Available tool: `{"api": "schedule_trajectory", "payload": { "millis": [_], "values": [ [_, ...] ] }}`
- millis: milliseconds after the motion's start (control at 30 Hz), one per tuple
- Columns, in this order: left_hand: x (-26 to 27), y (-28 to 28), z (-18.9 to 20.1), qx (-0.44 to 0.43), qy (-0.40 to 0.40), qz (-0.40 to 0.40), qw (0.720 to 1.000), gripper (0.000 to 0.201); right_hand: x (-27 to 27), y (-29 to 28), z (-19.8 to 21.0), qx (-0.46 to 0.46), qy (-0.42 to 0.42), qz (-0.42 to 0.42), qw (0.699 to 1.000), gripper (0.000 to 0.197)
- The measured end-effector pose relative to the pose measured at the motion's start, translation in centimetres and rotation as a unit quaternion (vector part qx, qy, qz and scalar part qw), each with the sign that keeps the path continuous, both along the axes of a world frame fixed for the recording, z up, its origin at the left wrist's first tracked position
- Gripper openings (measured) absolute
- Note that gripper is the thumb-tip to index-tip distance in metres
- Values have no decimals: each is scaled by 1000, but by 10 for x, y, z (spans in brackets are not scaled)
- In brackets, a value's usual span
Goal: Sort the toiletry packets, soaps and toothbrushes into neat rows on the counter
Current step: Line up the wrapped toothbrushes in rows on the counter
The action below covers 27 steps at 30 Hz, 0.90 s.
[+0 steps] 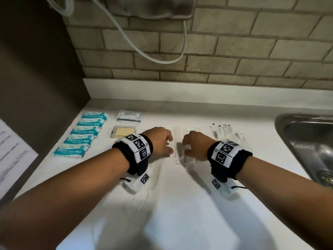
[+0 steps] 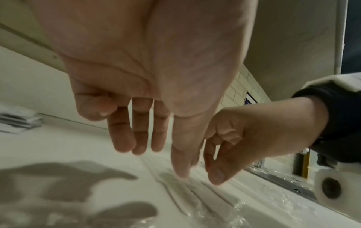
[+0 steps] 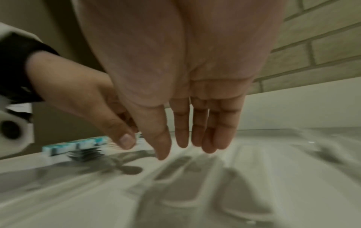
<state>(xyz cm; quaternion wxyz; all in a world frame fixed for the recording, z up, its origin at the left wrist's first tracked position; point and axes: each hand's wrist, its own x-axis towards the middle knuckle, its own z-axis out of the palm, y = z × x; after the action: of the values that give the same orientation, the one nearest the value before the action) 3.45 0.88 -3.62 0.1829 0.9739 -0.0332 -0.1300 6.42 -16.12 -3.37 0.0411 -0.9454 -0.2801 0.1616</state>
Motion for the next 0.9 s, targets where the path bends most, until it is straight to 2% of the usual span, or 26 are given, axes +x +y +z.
{"api": "schedule_trajectory", "payload": {
  "millis": [67,133,233,300,367,467,533,600,733,800,900],
  "values": [
    [-14,16,4,8,8,0,1000,35,-25,15,4,9,22,50,998,28],
    [-33,32,3,29,22,-12,999,33,-52,27,2,2,53,91,994,32],
    [-64,47,-6,57,69,-20,996,50,-82,39,-6,-25,55,121,991,49],
    [-76,49,-13,75,91,-34,992,65,-88,46,-9,-31,40,109,993,60],
    [-77,48,-16,78,81,-32,993,70,-84,50,-7,-33,37,88,995,58],
    [-72,45,-13,104,63,-27,992,71,-70,55,-3,-24,32,72,997,38],
    [-65,43,-10,119,60,-23,991,69,-58,59,-2,-27,34,74,996,35],
    [-56,41,-8,130,57,-17,990,64,-45,64,-3,-42,23,75,996,35],
    [-39,36,-2,148,32,-12,988,46,-21,71,-13,-31,13,39,999,17],
    [-32,35,2,150,-1,-13,989,38,-14,71,-14,-17,17,11,1000,21],
    [-23,40,-1,126,-8,-1,992,47,-8,66,-15,-8,-2,-6,1000,29]
  ]
}}
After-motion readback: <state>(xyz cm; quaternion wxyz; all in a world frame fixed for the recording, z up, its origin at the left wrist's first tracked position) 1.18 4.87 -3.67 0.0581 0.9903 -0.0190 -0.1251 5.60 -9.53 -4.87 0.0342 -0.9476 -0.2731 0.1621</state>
